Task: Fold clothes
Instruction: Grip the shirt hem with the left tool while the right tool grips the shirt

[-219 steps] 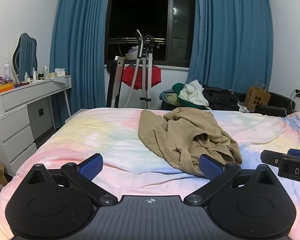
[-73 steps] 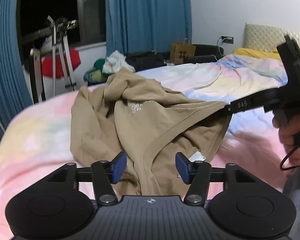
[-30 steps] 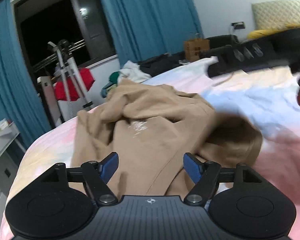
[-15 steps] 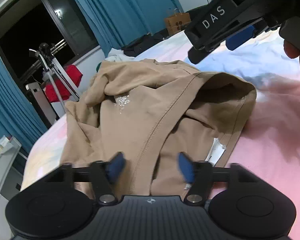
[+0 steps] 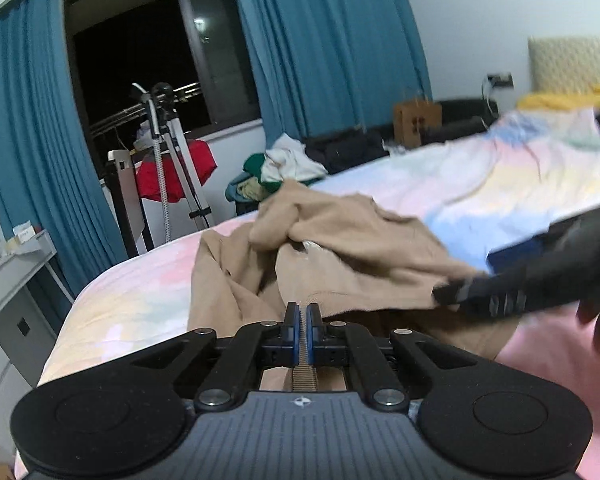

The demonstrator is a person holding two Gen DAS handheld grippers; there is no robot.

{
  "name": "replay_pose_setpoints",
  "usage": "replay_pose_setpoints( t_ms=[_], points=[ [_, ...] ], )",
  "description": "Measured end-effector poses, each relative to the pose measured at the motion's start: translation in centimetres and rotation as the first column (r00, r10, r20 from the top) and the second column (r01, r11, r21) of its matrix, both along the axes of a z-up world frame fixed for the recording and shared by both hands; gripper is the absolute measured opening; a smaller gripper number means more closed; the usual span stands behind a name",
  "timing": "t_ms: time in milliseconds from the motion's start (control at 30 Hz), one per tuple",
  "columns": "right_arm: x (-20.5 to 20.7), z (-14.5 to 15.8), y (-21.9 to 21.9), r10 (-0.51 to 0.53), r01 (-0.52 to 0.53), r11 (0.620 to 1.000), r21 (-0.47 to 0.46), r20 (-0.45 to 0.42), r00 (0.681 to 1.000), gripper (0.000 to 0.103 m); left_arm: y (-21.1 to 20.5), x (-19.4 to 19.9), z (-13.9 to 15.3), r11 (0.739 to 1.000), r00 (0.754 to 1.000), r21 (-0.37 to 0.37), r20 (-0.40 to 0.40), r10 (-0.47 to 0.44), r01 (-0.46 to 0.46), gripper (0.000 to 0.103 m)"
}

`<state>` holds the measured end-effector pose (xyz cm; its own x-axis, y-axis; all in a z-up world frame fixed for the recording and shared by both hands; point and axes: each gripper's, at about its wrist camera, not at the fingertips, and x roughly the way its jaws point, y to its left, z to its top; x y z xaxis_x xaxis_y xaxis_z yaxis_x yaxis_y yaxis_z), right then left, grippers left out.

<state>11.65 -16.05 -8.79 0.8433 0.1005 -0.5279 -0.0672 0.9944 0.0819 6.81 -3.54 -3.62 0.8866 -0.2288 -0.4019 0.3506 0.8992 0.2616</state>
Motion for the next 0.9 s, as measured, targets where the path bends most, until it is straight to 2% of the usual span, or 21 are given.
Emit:
replay_pose_setpoints(
  t_ms=[133, 267, 300, 367, 433, 467, 533, 600, 667, 733, 800, 833, 867, 900],
  points=[
    [0.2, -0.8, 2.1, 0.064, -0.066, 0.990, -0.123, -0.015, 0.998, 0.069, 0.9, -0.4, 1.1, 0.998, 1.000, -0.066, -0.002, 0.005, -0.005, 0.003],
    [1.0, -1.5, 2.4, 0.000, 0.002, 0.979, -0.206, 0.010, 1.000, 0.069, 1.2, -0.9, 1.5, 0.994, 1.000, -0.106, -0.014, -0.010, 0.008, 0.003],
    [1.2, -1.4, 1.8, -0.033, 0.035, 0.982, -0.185, 0.012, 0.999, 0.068, 1.2, -1.0, 1.5, 0.994, 1.000, -0.106, -0.014, -0.013, 0.012, 0.003],
    [1.7, -1.3, 0.4, -0.103, 0.102, 0.988, -0.112, 0.005, 0.995, 0.061, 1.1, -1.3, 1.4, 0.995, 1.000, -0.102, -0.017, -0.020, 0.018, 0.002],
    [1.7, -1.2, -1.5, -0.171, 0.171, 0.985, 0.006, -0.020, 0.985, 0.051, 0.9, -1.5, 1.1, 0.995, 0.999, -0.100, -0.026, -0.024, 0.021, 0.002],
    [1.6, -1.1, -2.6, -0.205, 0.207, 0.976, 0.072, -0.036, 0.978, 0.041, 0.8, -1.7, 0.9, 0.995, 0.999, -0.097, -0.032, -0.028, 0.025, 0.002],
    [1.4, -1.3, -4.6, -0.270, 0.280, 0.939, 0.198, -0.075, 0.960, 0.027, 0.3, -1.9, 0.4, 0.995, 0.998, -0.087, -0.041, -0.042, 0.038, 0.001],
    [1.1, -1.7, -6.5, -0.323, 0.344, 0.890, 0.298, -0.121, 0.939, 0.018, -0.3, -2.0, -0.2, 0.996, 0.997, -0.074, -0.054, -0.056, 0.052, 0.002],
    [0.8, -2.2, -7.8, -0.350, 0.384, 0.849, 0.363, -0.157, 0.923, 0.015, -0.7, -2.0, -0.8, 0.997, 0.996, -0.056, -0.068, -0.065, 0.061, 0.002],
    [0.8, -2.4, -8.0, -0.347, 0.383, 0.836, 0.392, -0.164, 0.924, 0.011, -1.1, -2.0, -1.4, 0.997, 0.994, -0.033, -0.079, -0.070, 0.067, 0.004],
    [0.5, -1.9, -7.6, -0.334, 0.356, 0.845, 0.400, -0.128, 0.934, 0.010, -1.5, -2.0, -1.9, 0.997, 0.993, -0.011, -0.090, -0.074, 0.074, 0.014],
    [0.4, -1.7, -7.4, -0.327, 0.342, 0.849, 0.402, -0.109, 0.939, 0.009, -1.7, -2.0, -2.3, 0.997, 0.993, 0.005, -0.092, -0.073, 0.074, 0.023],
    [0.2, -1.3, -7.2, -0.321, 0.326, 0.856, 0.402, -0.084, 0.944, 0.008, -1.9, -1.9, -2.7, 0.997, 0.994, 0.028, -0.091, -0.066, 0.069, 0.038],
    [0.1, -0.9, -6.9, -0.315, 0.310, 0.862, 0.401, -0.054, 0.947, 0.008, -2.1, -1.9, -3.1, 0.997, 0.994, 0.050, -0.089, -0.059, 0.063, 0.045]
  ],
)
